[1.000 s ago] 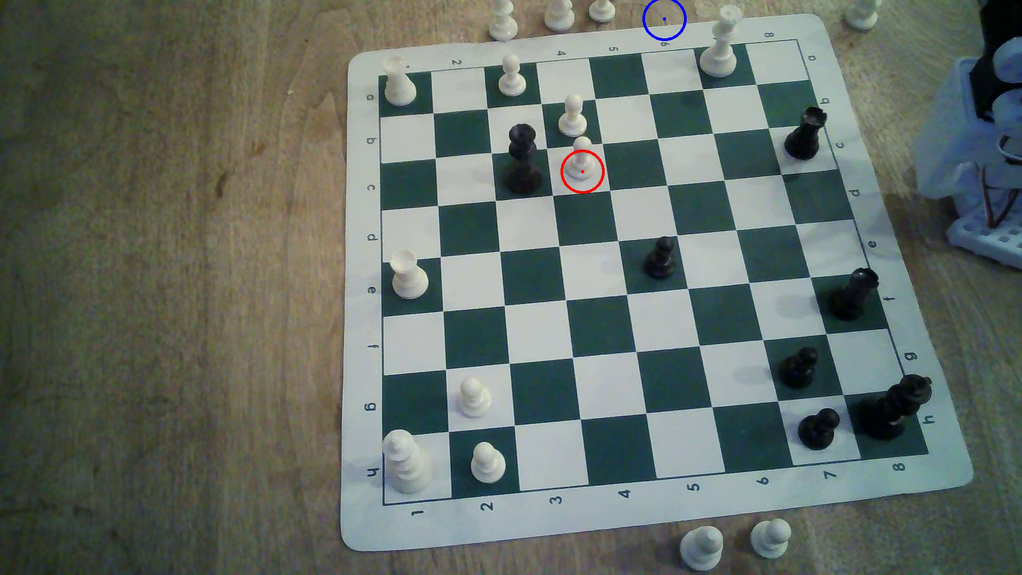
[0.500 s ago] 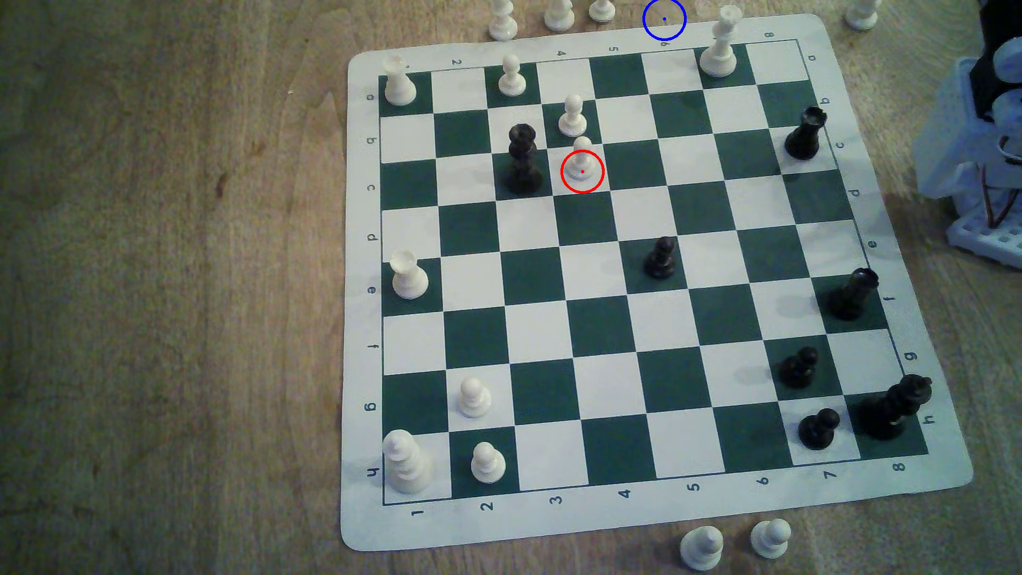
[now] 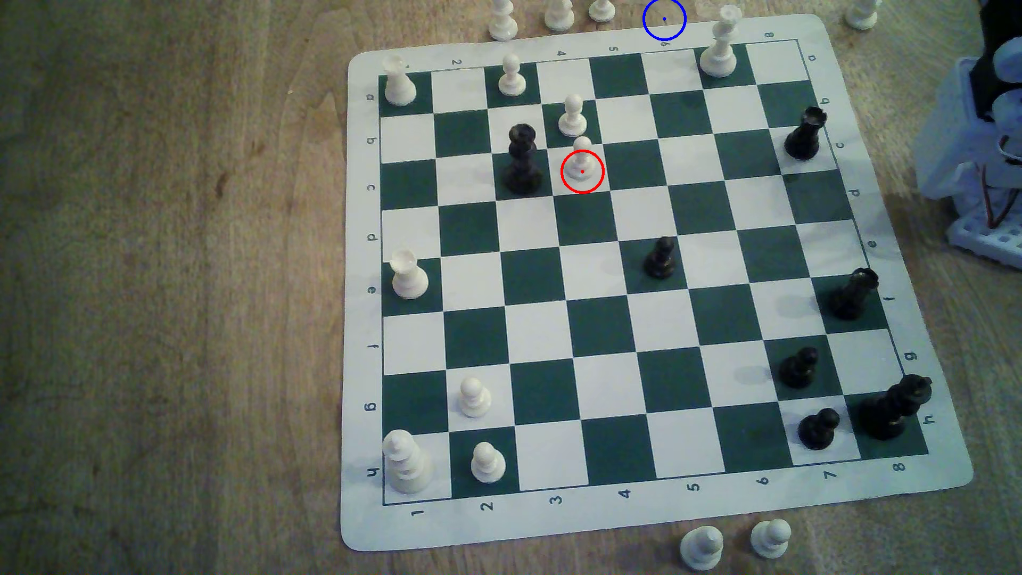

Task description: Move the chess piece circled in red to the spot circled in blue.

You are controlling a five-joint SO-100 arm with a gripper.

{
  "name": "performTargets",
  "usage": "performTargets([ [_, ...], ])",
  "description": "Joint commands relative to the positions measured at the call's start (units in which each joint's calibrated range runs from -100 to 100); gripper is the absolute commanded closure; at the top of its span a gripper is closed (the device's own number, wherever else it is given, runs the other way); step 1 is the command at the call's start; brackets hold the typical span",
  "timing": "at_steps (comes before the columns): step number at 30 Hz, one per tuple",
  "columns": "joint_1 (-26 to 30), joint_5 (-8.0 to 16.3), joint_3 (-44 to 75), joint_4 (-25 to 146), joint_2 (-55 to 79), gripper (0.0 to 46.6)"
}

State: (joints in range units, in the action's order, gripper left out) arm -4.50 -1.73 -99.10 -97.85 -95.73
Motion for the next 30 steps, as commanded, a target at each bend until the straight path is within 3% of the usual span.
performTargets([
  [1, 0.5, -0.3, -0.8, 13.8, -0.1, 39.8],
  [3, 0.5, -0.2, -0.9, 24.9, -0.1, 36.8],
  [5, 0.5, -0.3, -0.9, 33.2, -0.1, 39.3],
  [7, 1.6, -1.8, -0.9, 47.8, 0.0, 46.4],
  [11, 0.4, -1.0, -0.5, 66.9, 0.0, 46.4],
  [12, -0.3, 0.0, 2.9, 80.2, 0.0, 46.4],
  [15, -1.3, 2.3, 14.2, 106.9, 1.4, 41.2],
  [16, -2.4, 3.0, 18.8, 113.6, 4.7, 32.6],
  [17, -2.8, 3.6, 20.6, 115.8, 6.2, 27.5],
  [20, -2.8, 4.3, 29.6, 128.2, 11.3, 18.9],
  [21, -2.7, 4.7, 37.4, 139.0, 13.7, 16.4],
  [25, 0.6, 4.1, 53.9, 161.2, 17.7, 15.5],
  [29, 0.9, 2.6, 55.9, 167.3, 22.3, 14.4],
  [30, 0.5, -0.3, 57.8, 173.4, 27.3, 17.3],
])
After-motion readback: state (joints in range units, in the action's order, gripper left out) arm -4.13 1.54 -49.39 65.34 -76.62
